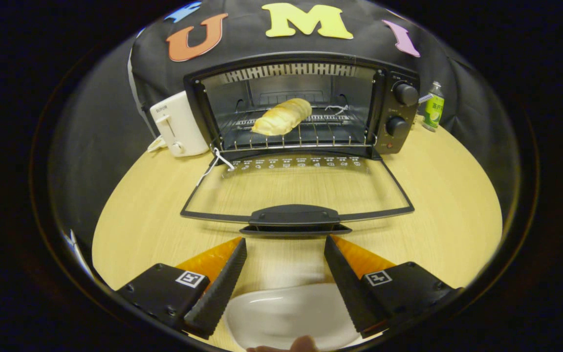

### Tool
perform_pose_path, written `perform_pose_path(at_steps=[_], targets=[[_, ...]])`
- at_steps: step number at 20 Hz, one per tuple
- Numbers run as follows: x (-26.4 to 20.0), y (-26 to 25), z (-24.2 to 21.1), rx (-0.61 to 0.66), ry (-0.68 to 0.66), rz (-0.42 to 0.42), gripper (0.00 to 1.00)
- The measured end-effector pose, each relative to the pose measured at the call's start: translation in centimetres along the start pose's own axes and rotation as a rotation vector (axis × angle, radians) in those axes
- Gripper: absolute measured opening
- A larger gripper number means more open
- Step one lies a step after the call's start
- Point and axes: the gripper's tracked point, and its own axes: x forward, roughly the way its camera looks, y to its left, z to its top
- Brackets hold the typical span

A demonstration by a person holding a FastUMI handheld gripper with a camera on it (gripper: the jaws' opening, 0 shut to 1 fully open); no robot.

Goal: Open the toaster oven, put the food inside, and close the toaster oven door.

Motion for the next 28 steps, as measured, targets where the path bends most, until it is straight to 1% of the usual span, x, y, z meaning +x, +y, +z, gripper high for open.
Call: perform_pose_path(at_steps=[5, 11, 13, 16, 17, 19, 20, 25, 28], targets=[[-1.7, 0.2, 2.1, 0.016, -0.086, -0.027, 1.00], [-3.7, 0.8, 5.2, 0.096, -0.199, 0.019, 1.00], [-4.3, 1.0, 7.3, 0.063, -0.259, 0.013, 1.00], [-4.8, 1.3, 11.5, -0.008, -0.390, 0.008, 1.00], [-4.9, 1.5, 12.4, 0.006, -0.402, 0.025, 1.00], [-6.2, 2.4, 13.7, 0.091, -0.422, 0.084, 1.00], [-6.7, 2.1, 14.1, 0.106, -0.432, 0.083, 1.00], [-10.7, 1.2, 15.7, 0.040, -0.500, 0.037, 1.00], [-15.1, 2.8, 16.8, -0.021, -0.564, 0.084, 1.00]])
